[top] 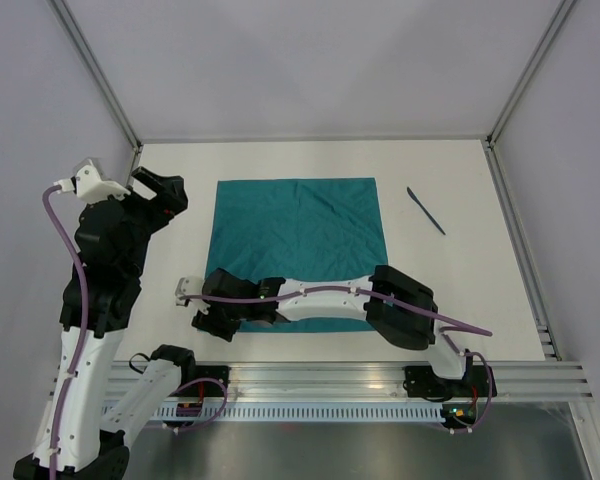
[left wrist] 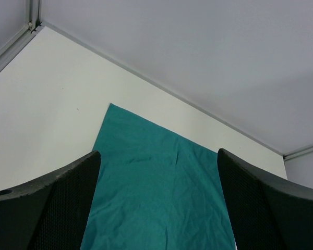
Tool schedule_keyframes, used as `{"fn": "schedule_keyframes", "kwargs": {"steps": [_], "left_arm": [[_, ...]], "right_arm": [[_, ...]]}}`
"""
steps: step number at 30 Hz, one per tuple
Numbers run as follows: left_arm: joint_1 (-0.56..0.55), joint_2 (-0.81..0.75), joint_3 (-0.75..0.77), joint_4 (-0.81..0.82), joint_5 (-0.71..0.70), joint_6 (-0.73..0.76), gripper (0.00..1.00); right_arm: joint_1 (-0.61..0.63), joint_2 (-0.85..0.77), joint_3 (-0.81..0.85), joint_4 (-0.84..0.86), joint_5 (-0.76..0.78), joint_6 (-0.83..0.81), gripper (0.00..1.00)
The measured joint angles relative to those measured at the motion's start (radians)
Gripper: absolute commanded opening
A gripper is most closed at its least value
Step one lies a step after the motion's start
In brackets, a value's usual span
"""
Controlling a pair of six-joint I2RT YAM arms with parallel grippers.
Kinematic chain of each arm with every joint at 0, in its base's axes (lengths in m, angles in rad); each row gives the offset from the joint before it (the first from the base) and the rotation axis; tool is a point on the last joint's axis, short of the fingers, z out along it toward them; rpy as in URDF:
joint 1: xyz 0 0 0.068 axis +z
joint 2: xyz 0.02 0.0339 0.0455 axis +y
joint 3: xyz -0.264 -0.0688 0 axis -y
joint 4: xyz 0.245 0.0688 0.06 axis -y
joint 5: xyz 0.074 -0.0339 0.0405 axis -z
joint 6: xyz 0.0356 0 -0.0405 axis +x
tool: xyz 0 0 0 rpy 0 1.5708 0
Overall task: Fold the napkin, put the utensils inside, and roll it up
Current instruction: Fold the napkin
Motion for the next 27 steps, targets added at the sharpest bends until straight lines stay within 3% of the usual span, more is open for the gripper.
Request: {"fn": "schedule_keyframes", "kwargs": {"steps": [27], "left_arm": [[0.0,-0.002,0.006,-0.026,-0.027,0.031,0.96]], "right_arm": [[0.064,0.204,0.193,0.011,0.131,-0.027,0.57]]}}
